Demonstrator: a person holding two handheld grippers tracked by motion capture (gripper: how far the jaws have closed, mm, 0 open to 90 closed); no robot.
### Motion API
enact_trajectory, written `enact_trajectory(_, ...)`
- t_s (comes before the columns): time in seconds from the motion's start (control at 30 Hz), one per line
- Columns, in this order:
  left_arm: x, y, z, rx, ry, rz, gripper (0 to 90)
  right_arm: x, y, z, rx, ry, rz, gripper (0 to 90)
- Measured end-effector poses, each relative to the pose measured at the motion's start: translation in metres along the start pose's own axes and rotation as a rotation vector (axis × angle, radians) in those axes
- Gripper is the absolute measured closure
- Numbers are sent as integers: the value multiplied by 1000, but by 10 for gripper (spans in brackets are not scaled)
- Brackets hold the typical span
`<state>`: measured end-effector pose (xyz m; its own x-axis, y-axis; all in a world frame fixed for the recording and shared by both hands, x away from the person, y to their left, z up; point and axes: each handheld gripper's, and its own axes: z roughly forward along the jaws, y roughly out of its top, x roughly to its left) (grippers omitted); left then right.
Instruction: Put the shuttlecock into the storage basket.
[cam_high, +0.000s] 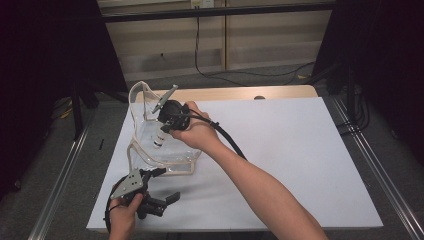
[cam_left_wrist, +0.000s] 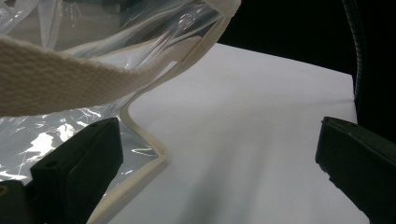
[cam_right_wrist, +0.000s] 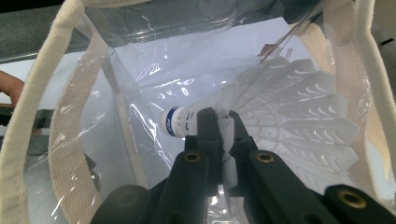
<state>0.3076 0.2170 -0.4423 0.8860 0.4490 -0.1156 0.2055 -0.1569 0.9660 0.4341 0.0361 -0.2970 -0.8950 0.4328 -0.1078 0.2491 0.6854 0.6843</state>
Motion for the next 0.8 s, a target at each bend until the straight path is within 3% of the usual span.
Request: enact_trajectory(0.8, 0, -1, 1, -5, -2, -9, 8, 1, 18, 4, -11, 6, -17, 889)
